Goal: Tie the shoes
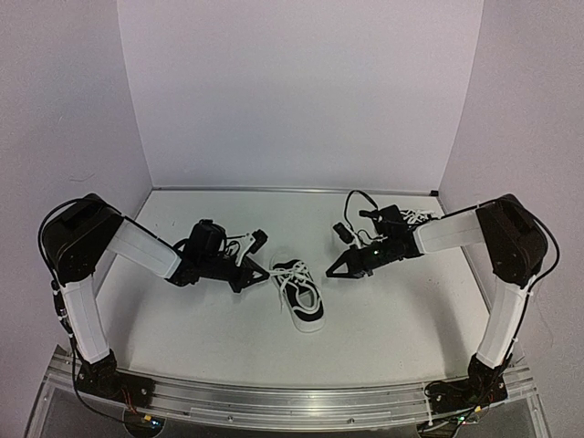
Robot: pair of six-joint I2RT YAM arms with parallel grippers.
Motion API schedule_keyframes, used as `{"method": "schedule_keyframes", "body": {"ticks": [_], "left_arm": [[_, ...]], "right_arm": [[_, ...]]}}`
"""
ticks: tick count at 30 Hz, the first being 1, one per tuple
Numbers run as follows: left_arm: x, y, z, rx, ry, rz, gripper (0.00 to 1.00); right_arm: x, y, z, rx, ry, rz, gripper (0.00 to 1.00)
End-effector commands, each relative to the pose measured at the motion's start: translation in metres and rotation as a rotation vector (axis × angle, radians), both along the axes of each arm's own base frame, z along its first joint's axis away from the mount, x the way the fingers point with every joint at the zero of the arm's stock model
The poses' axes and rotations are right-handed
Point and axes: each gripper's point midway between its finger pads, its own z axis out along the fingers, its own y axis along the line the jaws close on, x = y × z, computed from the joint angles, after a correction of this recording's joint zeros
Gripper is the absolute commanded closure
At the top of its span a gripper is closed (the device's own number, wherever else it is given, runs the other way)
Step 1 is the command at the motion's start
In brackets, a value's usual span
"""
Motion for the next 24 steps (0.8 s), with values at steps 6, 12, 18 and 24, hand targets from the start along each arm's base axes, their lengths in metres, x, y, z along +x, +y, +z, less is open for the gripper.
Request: {"method": "schedule_keyframes", "body": {"ticks": [6, 12, 18, 24], "left_arm": [[0.019, -0.015, 0.008, -0.025, -0.003, -0.021, 1.00], [0.025, -0.022, 0.008, -0.029, -0.007, -0.038, 1.00], [0.025, -0.022, 0.008, -0.026, -0.010, -0.043, 1.00], [0.024, -0.021, 0.010, -0.026, -0.009, -0.042, 1.00]], "right_arm": [[-0.029, 0.046, 0.004, 0.054, -0.011, 0.140, 1.00], [-0.043, 0.064, 0.013, 0.086, -0.007, 0.181, 1.00], [-0.047, 0.065, 0.018, 0.106, -0.001, 0.193, 1.00], [-0.034, 0.034, 0.036, 0.122, -0.028, 0.134, 0.63]]}}
